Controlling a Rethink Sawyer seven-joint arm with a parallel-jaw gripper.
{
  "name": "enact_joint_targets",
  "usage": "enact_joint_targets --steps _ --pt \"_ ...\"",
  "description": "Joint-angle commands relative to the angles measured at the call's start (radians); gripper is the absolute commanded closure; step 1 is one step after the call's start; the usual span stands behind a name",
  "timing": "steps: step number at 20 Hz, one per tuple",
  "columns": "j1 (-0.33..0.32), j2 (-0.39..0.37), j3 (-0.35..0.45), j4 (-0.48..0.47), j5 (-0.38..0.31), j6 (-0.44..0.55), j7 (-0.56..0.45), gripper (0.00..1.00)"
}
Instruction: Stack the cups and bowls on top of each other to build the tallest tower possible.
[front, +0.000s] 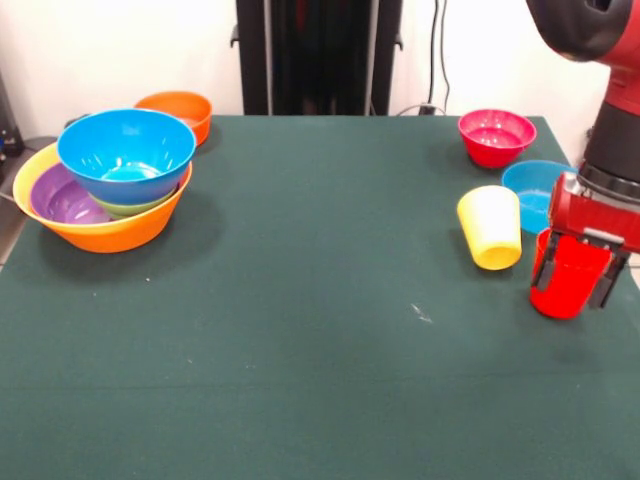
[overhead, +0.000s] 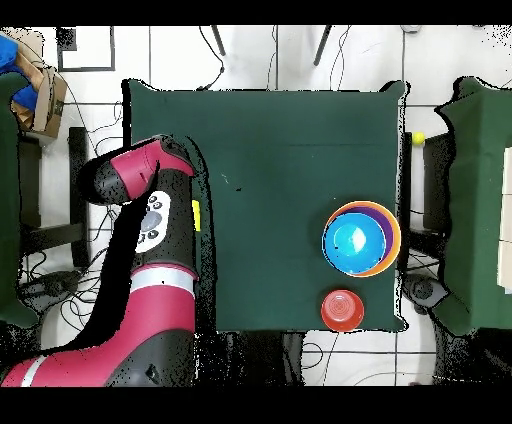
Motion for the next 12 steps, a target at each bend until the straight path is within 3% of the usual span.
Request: enact_joint_targets --steps 1,12 --pt "-0.012 0.056 0.102 -0.055 0.001 0.076 -0.059 0.00" --pt "-0.023 0.033 0.107 0.001 -0.014 0.022 -0.081 0.00"
